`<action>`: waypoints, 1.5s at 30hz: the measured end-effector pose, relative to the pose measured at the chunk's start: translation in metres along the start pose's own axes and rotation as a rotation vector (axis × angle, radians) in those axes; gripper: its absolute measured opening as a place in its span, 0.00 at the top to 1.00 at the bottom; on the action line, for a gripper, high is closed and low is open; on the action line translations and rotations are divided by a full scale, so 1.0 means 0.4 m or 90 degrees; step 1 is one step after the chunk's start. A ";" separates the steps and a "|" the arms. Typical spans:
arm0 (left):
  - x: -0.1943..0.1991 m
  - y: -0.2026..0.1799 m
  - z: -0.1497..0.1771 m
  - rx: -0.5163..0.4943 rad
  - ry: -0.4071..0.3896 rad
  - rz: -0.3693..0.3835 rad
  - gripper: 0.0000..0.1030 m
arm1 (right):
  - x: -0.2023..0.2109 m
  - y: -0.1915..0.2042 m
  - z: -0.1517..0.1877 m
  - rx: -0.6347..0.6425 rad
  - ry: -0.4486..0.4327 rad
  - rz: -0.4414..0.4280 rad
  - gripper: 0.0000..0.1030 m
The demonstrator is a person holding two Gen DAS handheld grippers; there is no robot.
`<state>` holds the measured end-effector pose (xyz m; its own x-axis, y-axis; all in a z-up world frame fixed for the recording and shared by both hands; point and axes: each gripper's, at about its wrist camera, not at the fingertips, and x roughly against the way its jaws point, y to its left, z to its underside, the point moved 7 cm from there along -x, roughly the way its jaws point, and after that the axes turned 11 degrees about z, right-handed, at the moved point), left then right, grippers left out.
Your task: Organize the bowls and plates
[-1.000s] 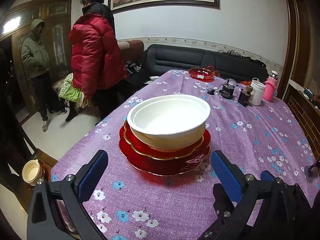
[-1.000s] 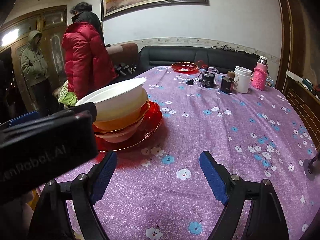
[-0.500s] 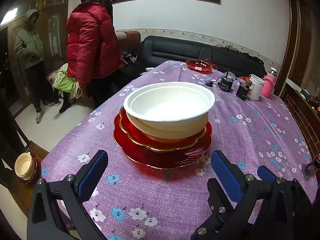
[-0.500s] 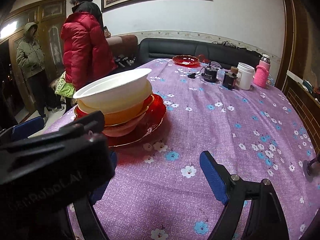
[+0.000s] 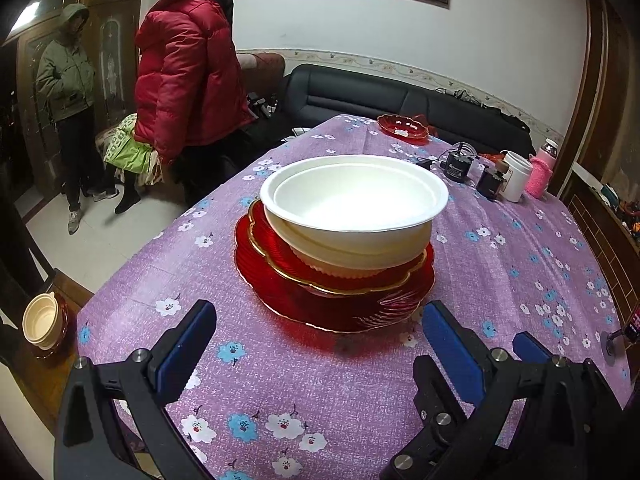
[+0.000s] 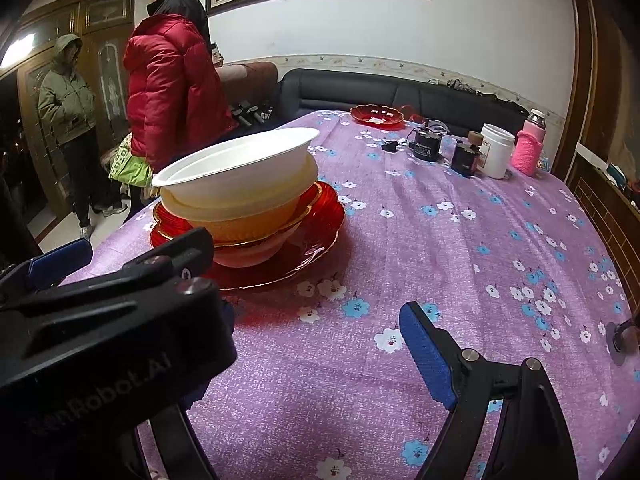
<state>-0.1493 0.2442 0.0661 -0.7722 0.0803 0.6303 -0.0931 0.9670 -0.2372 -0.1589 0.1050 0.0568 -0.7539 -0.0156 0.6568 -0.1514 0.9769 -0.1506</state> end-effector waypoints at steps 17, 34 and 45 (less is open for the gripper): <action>0.170 -0.002 -0.053 -0.013 -0.201 -0.069 0.00 | 0.030 0.001 -0.017 -0.015 -0.029 -0.020 0.15; 0.069 0.001 -0.023 -0.016 -0.060 -0.063 0.00 | 0.044 0.008 -0.024 -0.022 -0.039 -0.045 0.14; 0.027 0.027 0.001 0.010 -0.007 -0.040 0.00 | 0.027 0.010 -0.010 -0.040 -0.020 -0.054 0.13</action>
<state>-0.1587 0.2555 0.0701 -0.7715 0.0164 0.6360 -0.1513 0.9663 -0.2084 -0.1651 0.1097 0.0661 -0.7600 -0.1042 0.6415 -0.1758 0.9832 -0.0486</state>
